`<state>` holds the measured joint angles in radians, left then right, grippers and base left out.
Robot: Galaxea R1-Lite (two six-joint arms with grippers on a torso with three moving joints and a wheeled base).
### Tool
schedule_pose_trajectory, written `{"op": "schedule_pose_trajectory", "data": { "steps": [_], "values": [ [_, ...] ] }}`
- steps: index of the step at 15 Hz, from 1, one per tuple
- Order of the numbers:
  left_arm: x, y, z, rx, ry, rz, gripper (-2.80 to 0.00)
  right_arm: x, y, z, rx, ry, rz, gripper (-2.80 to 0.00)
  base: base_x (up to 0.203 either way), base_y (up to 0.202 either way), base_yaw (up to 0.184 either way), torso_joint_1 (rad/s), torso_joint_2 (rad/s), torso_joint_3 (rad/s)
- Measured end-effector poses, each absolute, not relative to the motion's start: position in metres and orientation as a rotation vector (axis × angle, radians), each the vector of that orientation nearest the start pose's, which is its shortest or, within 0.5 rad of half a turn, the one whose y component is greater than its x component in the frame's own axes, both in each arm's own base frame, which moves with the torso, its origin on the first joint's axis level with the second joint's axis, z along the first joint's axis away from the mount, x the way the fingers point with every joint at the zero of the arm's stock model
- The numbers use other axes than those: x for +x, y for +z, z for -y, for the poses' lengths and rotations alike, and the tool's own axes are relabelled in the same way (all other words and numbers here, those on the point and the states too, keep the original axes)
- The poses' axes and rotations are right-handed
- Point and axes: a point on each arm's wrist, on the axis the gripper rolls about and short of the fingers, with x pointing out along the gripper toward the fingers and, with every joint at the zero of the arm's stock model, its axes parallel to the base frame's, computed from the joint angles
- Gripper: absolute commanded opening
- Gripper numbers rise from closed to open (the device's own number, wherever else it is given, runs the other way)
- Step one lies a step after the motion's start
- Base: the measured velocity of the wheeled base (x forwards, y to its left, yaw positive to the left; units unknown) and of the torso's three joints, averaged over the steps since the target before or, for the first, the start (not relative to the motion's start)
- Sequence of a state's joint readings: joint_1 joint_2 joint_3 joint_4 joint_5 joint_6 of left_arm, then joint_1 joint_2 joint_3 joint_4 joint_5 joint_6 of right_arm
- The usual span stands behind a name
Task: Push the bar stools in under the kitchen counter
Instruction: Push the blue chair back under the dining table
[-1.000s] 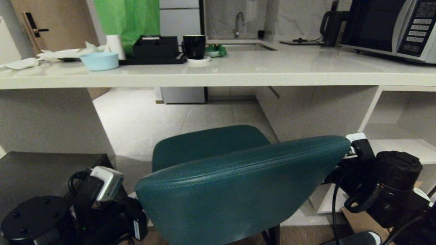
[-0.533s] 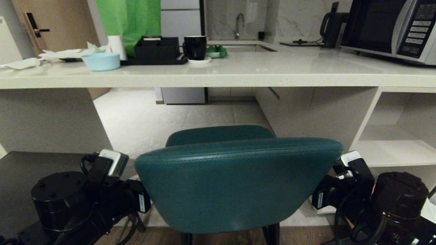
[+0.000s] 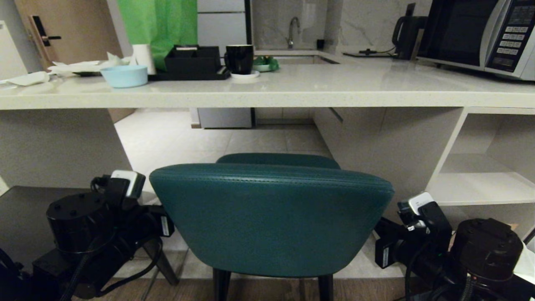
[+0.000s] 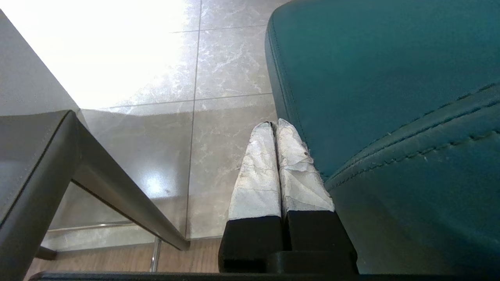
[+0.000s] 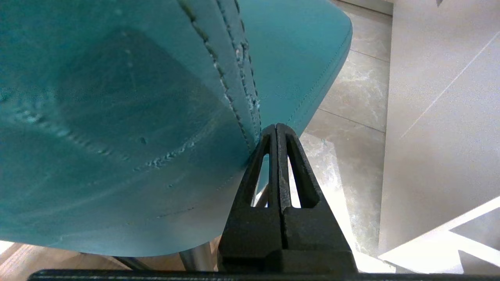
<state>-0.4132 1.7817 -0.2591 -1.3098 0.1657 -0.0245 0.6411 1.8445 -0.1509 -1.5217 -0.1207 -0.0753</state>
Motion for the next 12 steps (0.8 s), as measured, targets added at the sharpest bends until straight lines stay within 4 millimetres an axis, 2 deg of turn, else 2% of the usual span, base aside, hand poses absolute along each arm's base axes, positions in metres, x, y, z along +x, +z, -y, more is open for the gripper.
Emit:
{"op": "schedule_pose_trajectory", "data": {
  "steps": [8,12],
  "values": [
    [0.229,0.099,0.097,0.043,-0.246,-0.214,-2.8,0.201,0.091,-0.146,-0.13,0.496,-0.121,-2.8,0.0,0.0,0.0,0.0,0.0,0.0],
    [0.23,0.099,0.097,0.044,-0.247,-0.216,-2.8,0.206,0.09,-0.149,-0.127,0.494,-0.114,-2.8,0.172,0.0,0.001,0.003,0.0,0.003]
  ]
}}
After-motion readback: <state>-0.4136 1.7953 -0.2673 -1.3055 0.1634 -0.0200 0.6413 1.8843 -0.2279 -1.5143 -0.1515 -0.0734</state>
